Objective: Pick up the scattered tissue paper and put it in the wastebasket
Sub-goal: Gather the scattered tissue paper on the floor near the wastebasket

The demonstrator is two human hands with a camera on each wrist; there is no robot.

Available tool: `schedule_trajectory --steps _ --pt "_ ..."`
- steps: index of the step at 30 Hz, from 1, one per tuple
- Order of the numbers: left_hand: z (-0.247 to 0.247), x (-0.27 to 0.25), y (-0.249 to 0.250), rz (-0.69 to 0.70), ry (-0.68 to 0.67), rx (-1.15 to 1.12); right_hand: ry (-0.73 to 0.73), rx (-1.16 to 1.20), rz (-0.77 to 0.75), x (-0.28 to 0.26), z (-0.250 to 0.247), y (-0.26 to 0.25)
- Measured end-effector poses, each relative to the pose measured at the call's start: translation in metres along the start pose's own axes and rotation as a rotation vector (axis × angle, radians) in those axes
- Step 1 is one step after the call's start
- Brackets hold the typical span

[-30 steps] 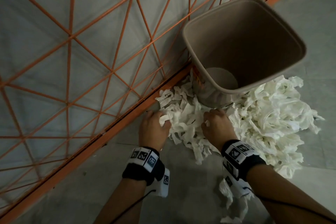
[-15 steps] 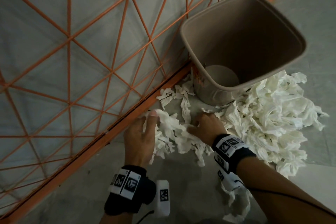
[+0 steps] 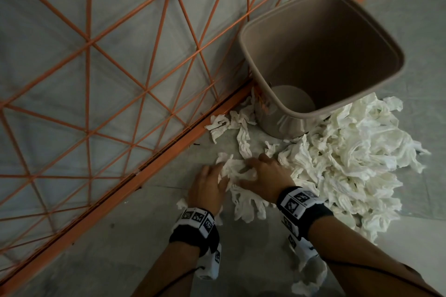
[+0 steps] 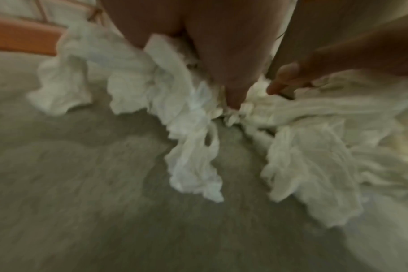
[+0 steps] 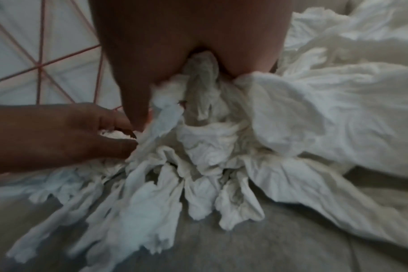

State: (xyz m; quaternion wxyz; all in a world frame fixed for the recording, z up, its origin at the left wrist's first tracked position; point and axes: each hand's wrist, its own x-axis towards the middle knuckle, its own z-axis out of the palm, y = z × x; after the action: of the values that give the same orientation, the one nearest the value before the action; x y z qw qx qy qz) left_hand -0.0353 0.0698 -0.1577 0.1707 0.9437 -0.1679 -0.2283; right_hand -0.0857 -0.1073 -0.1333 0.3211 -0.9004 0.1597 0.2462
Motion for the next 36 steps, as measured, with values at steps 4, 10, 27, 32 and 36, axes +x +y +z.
schedule_trajectory --steps 4,10,27,32,36 --pt "-0.006 0.0 0.0 -0.017 0.141 -0.165 0.049 -0.061 0.016 0.005 0.001 0.001" --pt "-0.049 -0.005 0.002 0.015 0.357 -0.256 0.189 0.018 -0.075 0.012 0.0 0.009" --pt "-0.028 0.109 0.012 0.106 0.111 0.228 0.066 -0.184 0.024 -0.003 0.004 0.016" --pt "-0.038 0.097 0.027 0.275 0.223 0.031 0.214 0.007 -0.079 -0.008 0.0 0.022" --pt "-0.042 0.112 0.062 0.39 0.173 0.209 0.258 0.113 -0.145 -0.009 -0.006 0.021"
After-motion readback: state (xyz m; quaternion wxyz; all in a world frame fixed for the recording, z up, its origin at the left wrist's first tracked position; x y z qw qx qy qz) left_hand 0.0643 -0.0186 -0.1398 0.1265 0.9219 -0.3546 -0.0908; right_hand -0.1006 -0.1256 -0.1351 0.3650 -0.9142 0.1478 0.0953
